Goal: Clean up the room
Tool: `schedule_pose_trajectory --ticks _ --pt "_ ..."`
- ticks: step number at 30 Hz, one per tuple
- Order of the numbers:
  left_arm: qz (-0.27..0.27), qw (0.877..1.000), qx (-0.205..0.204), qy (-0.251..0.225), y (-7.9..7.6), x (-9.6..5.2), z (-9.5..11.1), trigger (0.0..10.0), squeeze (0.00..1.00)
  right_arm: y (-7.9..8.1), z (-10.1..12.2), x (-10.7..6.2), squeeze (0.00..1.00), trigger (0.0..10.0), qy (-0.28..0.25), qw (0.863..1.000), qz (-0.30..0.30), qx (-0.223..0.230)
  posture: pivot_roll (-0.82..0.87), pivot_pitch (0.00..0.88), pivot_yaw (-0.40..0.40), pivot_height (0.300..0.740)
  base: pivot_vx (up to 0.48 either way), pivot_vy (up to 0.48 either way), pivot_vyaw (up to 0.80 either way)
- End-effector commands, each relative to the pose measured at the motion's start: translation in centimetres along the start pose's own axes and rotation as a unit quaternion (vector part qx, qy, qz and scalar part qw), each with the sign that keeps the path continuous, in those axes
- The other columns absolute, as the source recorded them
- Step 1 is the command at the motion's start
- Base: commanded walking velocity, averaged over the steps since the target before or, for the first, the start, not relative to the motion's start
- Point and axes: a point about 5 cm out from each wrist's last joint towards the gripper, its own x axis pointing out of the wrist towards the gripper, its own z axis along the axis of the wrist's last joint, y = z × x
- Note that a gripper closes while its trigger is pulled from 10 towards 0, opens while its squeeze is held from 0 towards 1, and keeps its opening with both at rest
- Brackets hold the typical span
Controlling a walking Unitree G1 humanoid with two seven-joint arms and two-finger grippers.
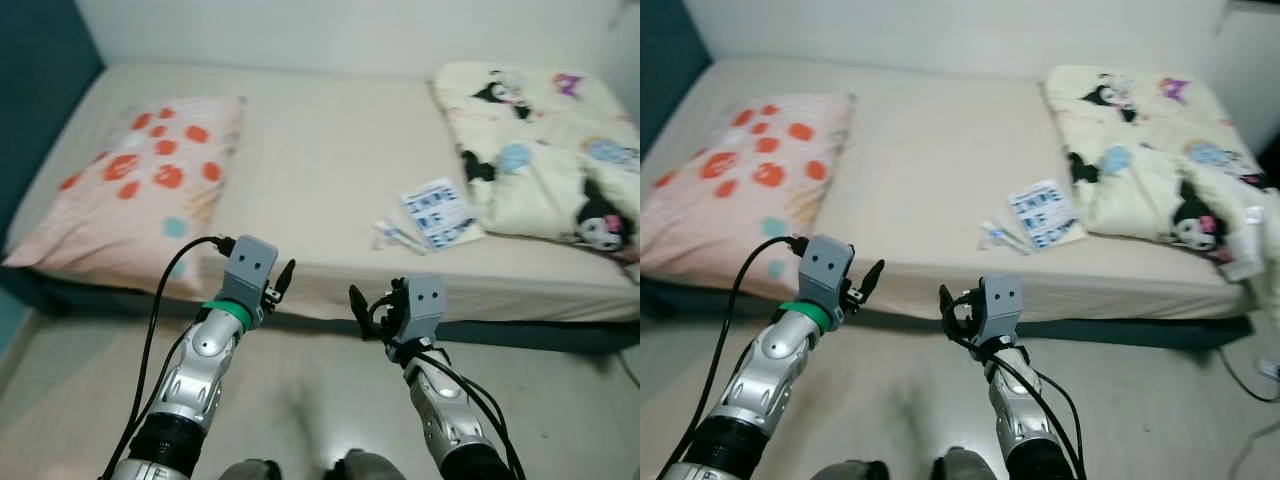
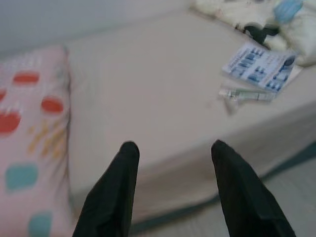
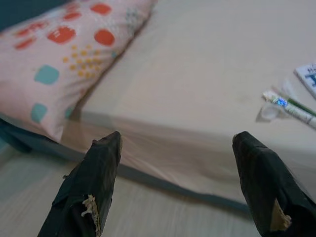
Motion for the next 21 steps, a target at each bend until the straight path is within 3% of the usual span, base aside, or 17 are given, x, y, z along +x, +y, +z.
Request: schedule_pose_trajectory --ticks 1,21 --pt "-0.005 1.000 0.003 0.005 -0.08 -0.06 -0.17 10.0 0.00 -0.05 -0.15 -0.10 0.00 10.0 0.002 1.000 -0.004 0.003 0.00 0.000 0.032 0.740 0.000 0.428 0.00" --pt "-0.006 1.000 0.002 0.006 -0.18 -0.05 -0.25 10.0 0.00 -0.09 -0.13 -0.07 0.00 10.0 0.002 1.000 -0.004 0.003 0.00 0.000 0.033 0.740 0.000 0.429 0.00"
